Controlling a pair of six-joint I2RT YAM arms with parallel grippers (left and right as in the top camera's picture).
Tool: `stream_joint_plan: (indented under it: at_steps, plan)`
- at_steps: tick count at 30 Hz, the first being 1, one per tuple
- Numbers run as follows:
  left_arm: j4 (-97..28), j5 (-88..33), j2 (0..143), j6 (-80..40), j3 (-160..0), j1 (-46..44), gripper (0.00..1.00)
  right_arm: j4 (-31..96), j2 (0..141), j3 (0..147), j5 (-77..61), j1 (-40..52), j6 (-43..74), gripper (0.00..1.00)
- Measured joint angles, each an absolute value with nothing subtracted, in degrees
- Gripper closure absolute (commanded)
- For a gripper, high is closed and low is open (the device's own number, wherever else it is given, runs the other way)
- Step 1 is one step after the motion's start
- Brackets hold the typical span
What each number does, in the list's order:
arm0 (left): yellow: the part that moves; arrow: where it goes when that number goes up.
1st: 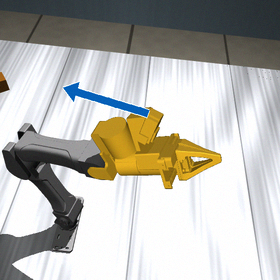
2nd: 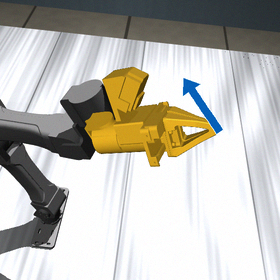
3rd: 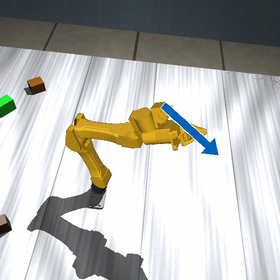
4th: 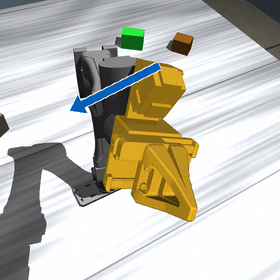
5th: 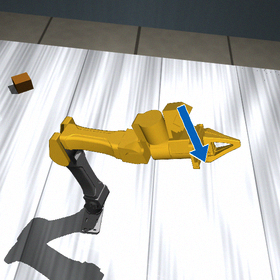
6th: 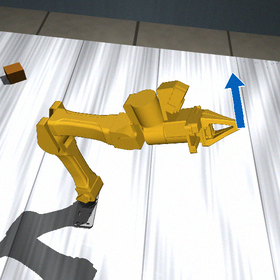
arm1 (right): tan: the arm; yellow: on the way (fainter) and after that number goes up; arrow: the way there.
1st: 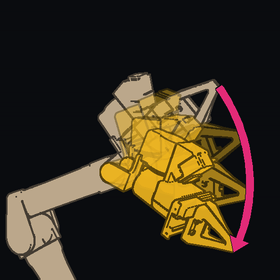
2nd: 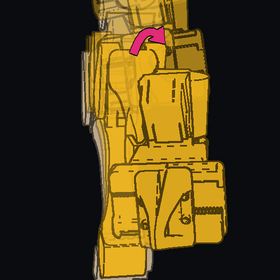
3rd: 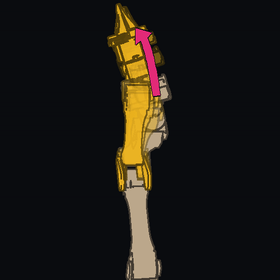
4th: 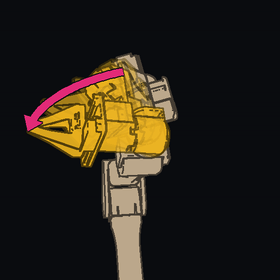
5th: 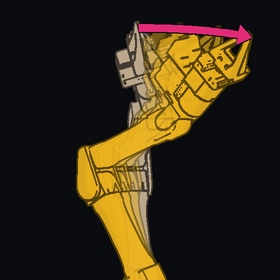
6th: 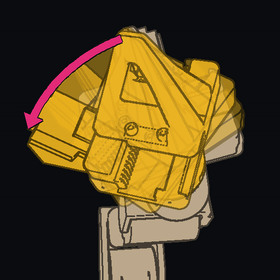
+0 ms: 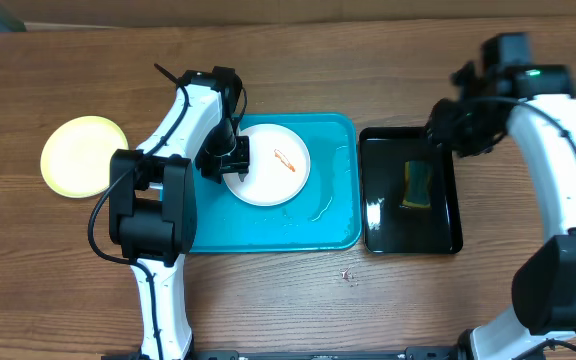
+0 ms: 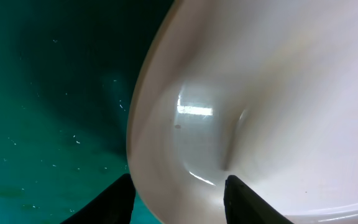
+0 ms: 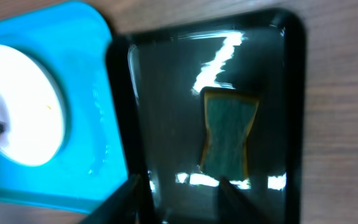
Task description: Clean dirty plates on tray and stack at the side
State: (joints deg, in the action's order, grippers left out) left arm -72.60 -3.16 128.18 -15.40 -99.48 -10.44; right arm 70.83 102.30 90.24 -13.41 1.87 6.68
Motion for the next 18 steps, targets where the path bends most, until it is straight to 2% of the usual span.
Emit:
stream_joint_plan:
  at_steps: [1, 7, 13, 18]
  plan:
    - [-72.6, -3.2, 128.2, -15.5, -99.4, -10.4, 0.51, 70.2, 102.3, 88.9, -11.9, 3.0, 7.2, 0.81]
    - [-72.6, -3.1, 128.2, -15.6, -99.4, -10.4, 0.5, 59.3, 102.3, 75.5, -5.9, 7.7, 10.8, 0.94]
    - [-72.5, -3.1, 128.2, -15.6, -99.4, -10.4, 0.49, 46.2, 102.3, 61.8, -4.2, 8.3, 13.6, 0.96]
    - [-72.0, -3.0, 128.2, -15.6, -99.4, -10.4, 0.48, 48.2, 102.3, 62.2, -4.5, 8.3, 13.3, 0.93]
